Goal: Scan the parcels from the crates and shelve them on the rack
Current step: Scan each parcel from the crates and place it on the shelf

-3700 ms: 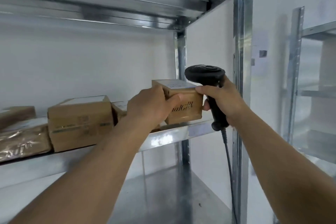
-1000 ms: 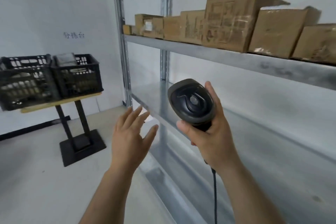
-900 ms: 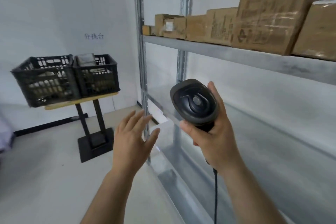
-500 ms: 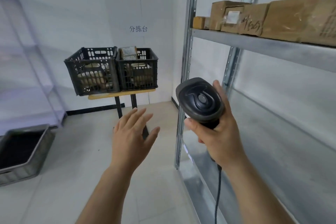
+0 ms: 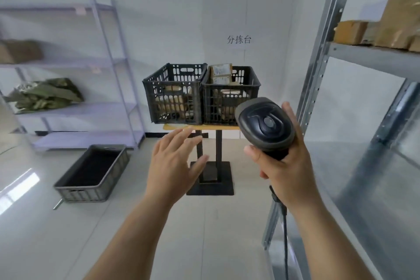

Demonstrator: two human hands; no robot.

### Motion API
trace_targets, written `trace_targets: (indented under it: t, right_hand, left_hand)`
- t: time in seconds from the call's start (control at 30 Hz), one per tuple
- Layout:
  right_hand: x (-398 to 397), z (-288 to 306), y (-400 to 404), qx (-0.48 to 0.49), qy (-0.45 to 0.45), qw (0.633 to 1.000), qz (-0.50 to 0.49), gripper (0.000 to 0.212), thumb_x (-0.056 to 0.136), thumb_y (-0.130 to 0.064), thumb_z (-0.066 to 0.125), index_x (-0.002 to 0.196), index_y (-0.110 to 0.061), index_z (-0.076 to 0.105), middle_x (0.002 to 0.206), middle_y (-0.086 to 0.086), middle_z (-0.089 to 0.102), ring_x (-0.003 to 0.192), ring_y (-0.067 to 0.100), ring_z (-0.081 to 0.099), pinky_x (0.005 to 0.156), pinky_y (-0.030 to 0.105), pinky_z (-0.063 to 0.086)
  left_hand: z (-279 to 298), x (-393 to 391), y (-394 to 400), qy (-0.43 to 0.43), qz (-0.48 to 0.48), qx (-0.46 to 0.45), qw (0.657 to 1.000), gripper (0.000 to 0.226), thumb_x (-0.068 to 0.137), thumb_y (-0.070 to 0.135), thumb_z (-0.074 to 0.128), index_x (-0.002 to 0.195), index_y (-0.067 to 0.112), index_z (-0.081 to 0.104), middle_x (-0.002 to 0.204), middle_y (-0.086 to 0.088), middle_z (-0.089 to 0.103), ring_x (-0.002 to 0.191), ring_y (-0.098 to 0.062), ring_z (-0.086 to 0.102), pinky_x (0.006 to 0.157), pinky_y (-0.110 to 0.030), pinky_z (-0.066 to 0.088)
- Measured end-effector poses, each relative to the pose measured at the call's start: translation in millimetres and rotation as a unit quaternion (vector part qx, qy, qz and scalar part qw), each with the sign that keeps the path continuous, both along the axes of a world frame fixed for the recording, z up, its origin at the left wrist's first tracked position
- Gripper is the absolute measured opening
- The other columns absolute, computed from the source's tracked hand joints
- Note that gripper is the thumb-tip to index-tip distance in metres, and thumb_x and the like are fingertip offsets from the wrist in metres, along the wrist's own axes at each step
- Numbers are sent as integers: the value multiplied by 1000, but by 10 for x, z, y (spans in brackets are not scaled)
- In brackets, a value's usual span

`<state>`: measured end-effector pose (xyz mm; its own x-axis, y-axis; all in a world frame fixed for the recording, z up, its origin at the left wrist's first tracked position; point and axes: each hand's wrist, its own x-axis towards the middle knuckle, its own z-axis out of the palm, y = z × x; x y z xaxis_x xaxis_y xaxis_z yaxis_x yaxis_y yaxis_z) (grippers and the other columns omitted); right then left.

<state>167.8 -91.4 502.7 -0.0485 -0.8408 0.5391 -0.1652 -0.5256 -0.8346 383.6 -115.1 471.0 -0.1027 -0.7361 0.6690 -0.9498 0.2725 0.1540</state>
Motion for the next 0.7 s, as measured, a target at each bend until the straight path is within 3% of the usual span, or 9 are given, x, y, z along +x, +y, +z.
trace_targets:
  t: [0.1, 0.23, 0.33, 0.37, 0.43, 0.5, 0.6, 0.7]
  right_hand:
    - [171, -62, -363, 1, -10, 1000, 10, 99, 71, -37, 77, 152, -44, 20, 121, -27, 60, 99, 12, 57, 93, 55, 51]
    - [388, -125, -889, 8, -18, 999, 35, 99, 73, -32, 81, 151, -47, 22, 122, -24, 61, 98, 16, 56, 85, 43, 53]
    - [554, -116, -1302, -4, -24, 999, 34, 98, 66, -45, 77, 149, -49, 23, 129, -16, 60, 99, 19, 53, 92, 53, 50]
    - [611, -105, -1444, -5, -22, 999, 33, 98, 67, -44, 77, 149, -50, 24, 129, -13, 60, 98, 18, 54, 90, 50, 51]
    - [730, -86, -1756, -8, -22, 999, 28, 95, 74, -28, 82, 146, -52, 26, 126, -7, 62, 86, 14, 58, 71, 30, 57]
    - [851, -83, -2073, -10, -25, 999, 25, 90, 80, -10, 79, 142, -53, 29, 121, -3, 63, 69, 10, 57, 52, 21, 50]
    - [1003, -61, -2501, -2, -16, 1000, 12, 93, 81, -7, 75, 152, -40, 25, 118, 1, 63, 59, 10, 55, 49, 22, 49]
    - [1074, -36, -2837, 0, -11, 1000, -19, 90, 81, -7, 75, 146, -47, 27, 119, 0, 61, 59, 8, 56, 48, 20, 49]
  left_hand:
    - [-20, 162, -230, -4, 23, 18, 1000, 52, 86, 54, 45, 120, 21, 66, 136, -1, 58, 127, -25, 50, 102, -45, 39]
    - [-36, 431, -653, 15, 39, 33, 999, 49, 86, 51, 50, 121, 22, 65, 139, -2, 55, 129, -26, 48, 102, -49, 39]
    - [-47, 620, -1063, 31, 34, 35, 998, 53, 86, 54, 45, 123, 22, 64, 140, -2, 53, 131, -26, 47, 103, -50, 39]
    - [-52, 685, -1208, 35, 31, 29, 998, 54, 86, 54, 43, 123, 21, 64, 140, -3, 54, 130, -26, 47, 103, -50, 39]
    - [-49, 824, -1507, 37, 29, 21, 999, 56, 85, 55, 40, 122, 20, 65, 138, -3, 55, 128, -26, 49, 103, -48, 38]
    - [-38, 969, -1818, 34, 28, 21, 999, 57, 86, 55, 39, 123, 21, 64, 138, -2, 56, 128, -24, 49, 104, -47, 38]
    - [-18, 1123, -2267, 39, 9, 35, 999, 55, 86, 55, 42, 124, 22, 63, 139, -1, 55, 129, -23, 48, 105, -47, 37]
    - [-6, 1141, -2716, 43, -22, 56, 997, 55, 87, 56, 42, 128, 25, 61, 144, 1, 49, 135, -21, 41, 110, -43, 29]
